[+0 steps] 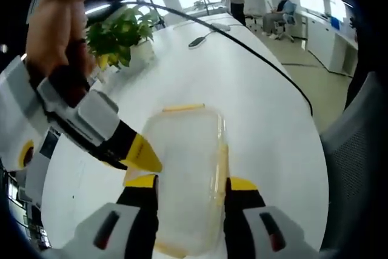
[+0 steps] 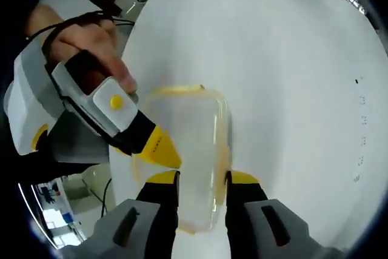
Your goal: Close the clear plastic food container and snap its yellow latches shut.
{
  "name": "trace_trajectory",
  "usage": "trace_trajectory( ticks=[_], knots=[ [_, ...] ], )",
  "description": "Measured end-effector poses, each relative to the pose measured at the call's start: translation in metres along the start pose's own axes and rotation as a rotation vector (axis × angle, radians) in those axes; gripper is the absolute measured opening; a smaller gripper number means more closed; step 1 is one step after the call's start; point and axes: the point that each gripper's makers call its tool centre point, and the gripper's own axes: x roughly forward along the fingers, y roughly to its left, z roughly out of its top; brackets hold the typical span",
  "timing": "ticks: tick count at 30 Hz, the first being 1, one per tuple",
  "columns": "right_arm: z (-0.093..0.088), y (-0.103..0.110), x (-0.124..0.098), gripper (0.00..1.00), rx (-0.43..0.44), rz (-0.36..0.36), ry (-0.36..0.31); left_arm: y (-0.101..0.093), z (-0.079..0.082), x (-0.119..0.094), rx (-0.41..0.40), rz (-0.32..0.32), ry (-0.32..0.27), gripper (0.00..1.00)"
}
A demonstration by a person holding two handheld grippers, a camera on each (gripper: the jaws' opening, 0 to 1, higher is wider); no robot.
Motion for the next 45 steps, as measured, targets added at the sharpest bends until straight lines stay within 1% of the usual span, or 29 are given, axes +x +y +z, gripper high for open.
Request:
trace_trajectory(
  ticks=[5, 11, 15, 17, 21, 24, 26, 28, 32, 33, 34, 35, 36, 37, 38, 39, 40, 41, 43, 44, 45],
  knots=[
    [0.001, -0.001, -0.001, 0.28, 0.016, -0.002, 0.011, 0.000, 0.000, 0.000, 0.000, 0.011, 0.000, 0.38],
    [0.004, -0.003, -0.002, 0.28, 0.011, -0.002, -0.011, 0.000, 0.000, 0.001, 0.001, 0.012, -0.004, 0.38],
    [0.006, -0.004, -0.002, 0.29, 0.016, 0.000, -0.019, -0.001, 0.000, 0.002, 0.007, 0.033, -0.010, 0.38],
    [0.007, -0.003, -0.002, 0.29, 0.017, -0.004, -0.017, -0.001, 0.000, 0.002, 0.006, 0.031, -0.008, 0.38],
    [0.007, -0.002, -0.002, 0.29, 0.015, -0.037, 0.001, -0.001, 0.001, 0.002, 0.008, 0.029, -0.009, 0.38],
    [0.008, -0.002, -0.004, 0.29, -0.004, -0.093, 0.006, -0.001, 0.001, 0.002, 0.009, 0.030, -0.009, 0.39],
    [0.008, -0.001, -0.006, 0.29, -0.014, -0.122, -0.009, 0.000, 0.001, 0.002, 0.007, 0.029, -0.010, 0.39],
    [0.009, -0.002, -0.006, 0.29, -0.003, -0.141, -0.032, 0.000, 0.001, 0.001, 0.003, 0.024, -0.011, 0.39],
    [0.009, -0.002, -0.008, 0.29, 0.011, -0.175, -0.118, 0.001, 0.003, -0.001, -0.045, -0.003, -0.027, 0.39],
    [0.008, -0.003, -0.009, 0.29, 0.035, -0.185, -0.155, 0.002, 0.004, -0.001, -0.053, -0.008, -0.031, 0.39],
    [0.008, -0.003, -0.009, 0.29, 0.054, -0.192, -0.178, 0.002, 0.003, -0.001, -0.058, -0.011, -0.033, 0.39],
    [0.007, -0.003, -0.011, 0.29, 0.068, -0.209, -0.217, 0.002, 0.004, -0.001, -0.069, -0.013, -0.034, 0.39],
    [0.007, -0.003, -0.011, 0.29, 0.074, -0.221, -0.240, 0.002, 0.005, -0.001, -0.076, -0.015, -0.034, 0.39],
    [0.005, -0.003, -0.013, 0.29, 0.093, -0.247, -0.285, 0.002, 0.006, -0.002, -0.099, -0.017, -0.038, 0.39],
    [0.005, -0.003, -0.014, 0.29, 0.109, -0.267, -0.316, 0.002, 0.007, -0.002, -0.107, -0.018, -0.040, 0.40],
    [0.003, -0.002, -0.015, 0.29, 0.124, -0.300, -0.363, 0.002, 0.007, -0.002, -0.114, -0.021, -0.044, 0.40],
    [0.003, -0.001, -0.016, 0.28, 0.133, -0.322, -0.392, 0.001, 0.007, -0.002, -0.120, -0.022, -0.047, 0.41],
    [0.002, 0.000, -0.016, 0.28, 0.136, -0.358, -0.436, 0.000, 0.007, -0.002, -0.127, -0.025, -0.050, 0.41],
    [0.001, 0.001, -0.017, 0.27, 0.150, -0.394, -0.492, 0.000, 0.008, -0.002, -0.139, -0.026, -0.058, 0.43],
    [0.001, 0.006, -0.015, 0.25, 0.194, -0.391, -0.531, -0.001, 0.008, -0.002, -0.153, -0.028, -0.062, 0.43],
    [0.001, 0.006, -0.016, 0.28, 0.191, -0.419, -0.553, -0.001, 0.009, -0.003, -0.161, -0.028, -0.066, 0.43]
  ],
)
